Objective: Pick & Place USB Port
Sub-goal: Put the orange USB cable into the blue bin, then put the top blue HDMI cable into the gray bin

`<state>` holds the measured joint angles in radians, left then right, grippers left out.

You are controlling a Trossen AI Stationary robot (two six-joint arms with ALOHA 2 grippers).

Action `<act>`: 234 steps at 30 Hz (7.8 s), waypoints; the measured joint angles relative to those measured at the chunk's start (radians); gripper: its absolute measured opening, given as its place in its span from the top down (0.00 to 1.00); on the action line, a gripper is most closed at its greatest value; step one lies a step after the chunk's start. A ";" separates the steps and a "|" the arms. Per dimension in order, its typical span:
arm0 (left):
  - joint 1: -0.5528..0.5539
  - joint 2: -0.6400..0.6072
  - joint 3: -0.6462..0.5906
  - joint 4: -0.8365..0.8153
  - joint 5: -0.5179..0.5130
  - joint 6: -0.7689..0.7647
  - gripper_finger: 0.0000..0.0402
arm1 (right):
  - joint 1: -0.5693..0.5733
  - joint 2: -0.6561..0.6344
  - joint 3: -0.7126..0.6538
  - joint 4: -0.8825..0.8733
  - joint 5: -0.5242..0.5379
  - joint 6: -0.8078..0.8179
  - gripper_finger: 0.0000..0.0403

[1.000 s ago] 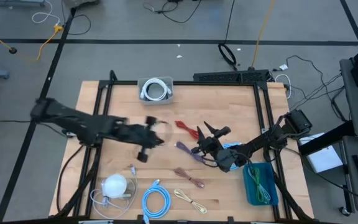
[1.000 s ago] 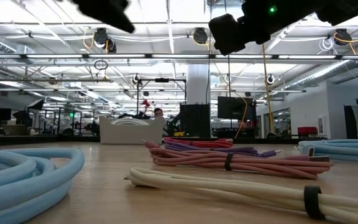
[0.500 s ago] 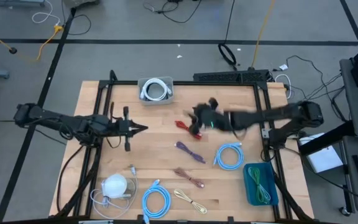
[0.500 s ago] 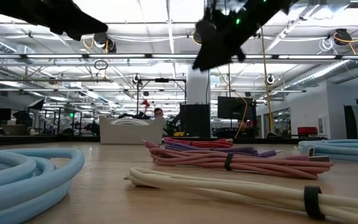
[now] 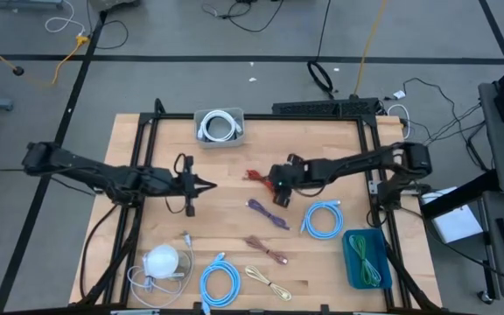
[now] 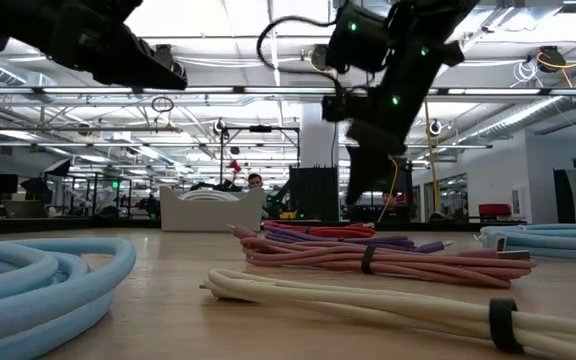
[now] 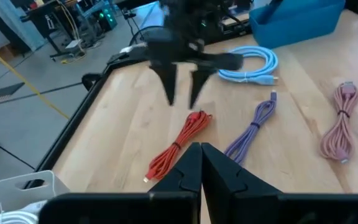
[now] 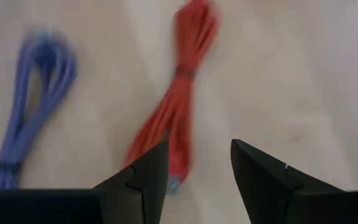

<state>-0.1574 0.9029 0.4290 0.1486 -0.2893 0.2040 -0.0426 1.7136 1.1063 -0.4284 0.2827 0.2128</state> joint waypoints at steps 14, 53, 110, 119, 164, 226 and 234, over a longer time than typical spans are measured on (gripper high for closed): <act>0.002 0.066 0.000 0.034 0.000 0.014 0.97 | -0.016 0.033 0.001 0.182 0.023 -0.016 0.43; 0.002 0.066 0.000 0.011 0.000 0.000 0.98 | 0.016 0.018 -0.002 -0.028 0.088 0.194 0.95; 0.005 0.236 0.000 0.117 0.027 0.016 0.95 | 1.025 0.099 0.227 -1.043 -0.479 2.110 0.78; 0.006 0.236 0.000 0.117 0.026 0.017 0.95 | 1.025 0.095 0.080 -0.833 -0.501 2.105 0.75; 0.006 0.235 0.000 0.141 0.027 0.005 0.95 | 0.389 -0.352 -0.037 -0.648 0.057 0.354 0.75; 0.041 0.236 0.000 0.167 0.063 0.011 0.95 | -0.262 -0.686 0.294 -0.785 0.091 -0.115 0.86; 0.041 0.236 0.000 0.171 0.062 0.003 0.95 | -0.256 -0.503 0.107 -1.093 -0.205 0.008 0.64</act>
<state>-0.1162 1.1385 0.4294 0.3199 -0.2272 0.2070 -0.2986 1.2104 1.2135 -1.5219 0.0775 0.2210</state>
